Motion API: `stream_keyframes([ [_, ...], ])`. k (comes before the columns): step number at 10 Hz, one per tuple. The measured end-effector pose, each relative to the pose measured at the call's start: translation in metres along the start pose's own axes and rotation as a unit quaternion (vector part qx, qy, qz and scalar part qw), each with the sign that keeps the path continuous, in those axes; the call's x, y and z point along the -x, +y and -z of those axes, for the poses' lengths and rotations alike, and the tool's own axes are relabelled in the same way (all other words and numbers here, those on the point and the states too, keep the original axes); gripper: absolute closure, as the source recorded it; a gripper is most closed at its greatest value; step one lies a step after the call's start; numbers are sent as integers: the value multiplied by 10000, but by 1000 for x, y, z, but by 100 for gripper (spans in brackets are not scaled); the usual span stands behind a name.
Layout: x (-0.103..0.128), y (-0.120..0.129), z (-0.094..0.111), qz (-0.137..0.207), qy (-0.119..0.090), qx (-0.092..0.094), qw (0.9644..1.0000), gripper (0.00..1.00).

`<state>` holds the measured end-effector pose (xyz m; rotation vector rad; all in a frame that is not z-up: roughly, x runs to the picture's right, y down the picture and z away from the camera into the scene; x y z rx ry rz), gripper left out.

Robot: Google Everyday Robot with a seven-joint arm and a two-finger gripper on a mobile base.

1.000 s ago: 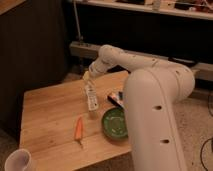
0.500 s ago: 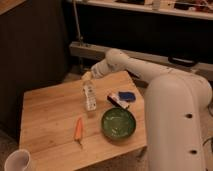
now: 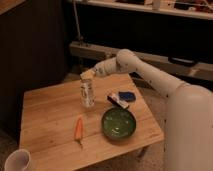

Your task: Stand the bottle upright

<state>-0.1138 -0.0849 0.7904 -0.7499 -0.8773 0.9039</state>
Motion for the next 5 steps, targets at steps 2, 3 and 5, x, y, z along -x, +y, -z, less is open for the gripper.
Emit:
stream_keyframes([
  [2,-2,12,-2,482,-58,263,9985,80],
  [3,-1,18,-2,652,-64,298,9974,80],
  [5,-1,26,-6,893,-61,245,9957,80],
])
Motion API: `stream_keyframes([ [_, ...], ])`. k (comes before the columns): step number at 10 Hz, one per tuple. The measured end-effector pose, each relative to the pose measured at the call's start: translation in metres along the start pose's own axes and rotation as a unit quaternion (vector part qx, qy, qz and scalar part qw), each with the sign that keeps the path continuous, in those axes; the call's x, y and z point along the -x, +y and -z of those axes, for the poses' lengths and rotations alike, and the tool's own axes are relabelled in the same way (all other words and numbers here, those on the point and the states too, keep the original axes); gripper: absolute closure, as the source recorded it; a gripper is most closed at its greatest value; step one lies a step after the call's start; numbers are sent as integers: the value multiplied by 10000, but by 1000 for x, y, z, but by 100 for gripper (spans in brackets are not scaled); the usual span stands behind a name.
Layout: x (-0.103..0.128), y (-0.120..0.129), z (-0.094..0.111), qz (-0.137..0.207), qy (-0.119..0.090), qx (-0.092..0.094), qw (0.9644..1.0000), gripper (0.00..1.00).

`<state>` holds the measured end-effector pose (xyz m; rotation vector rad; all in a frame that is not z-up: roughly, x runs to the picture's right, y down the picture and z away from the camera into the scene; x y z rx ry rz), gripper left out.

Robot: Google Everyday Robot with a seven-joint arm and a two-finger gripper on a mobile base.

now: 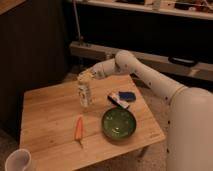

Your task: Stand the bottle upright

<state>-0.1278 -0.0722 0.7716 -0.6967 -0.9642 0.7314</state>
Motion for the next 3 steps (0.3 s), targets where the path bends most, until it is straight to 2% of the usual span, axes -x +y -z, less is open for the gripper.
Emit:
stream_keyframes([
  [2,-1,8,-2,206,18,-257,9995,80],
  [3,-2,10,-3,285,-31,-321,9991,80],
])
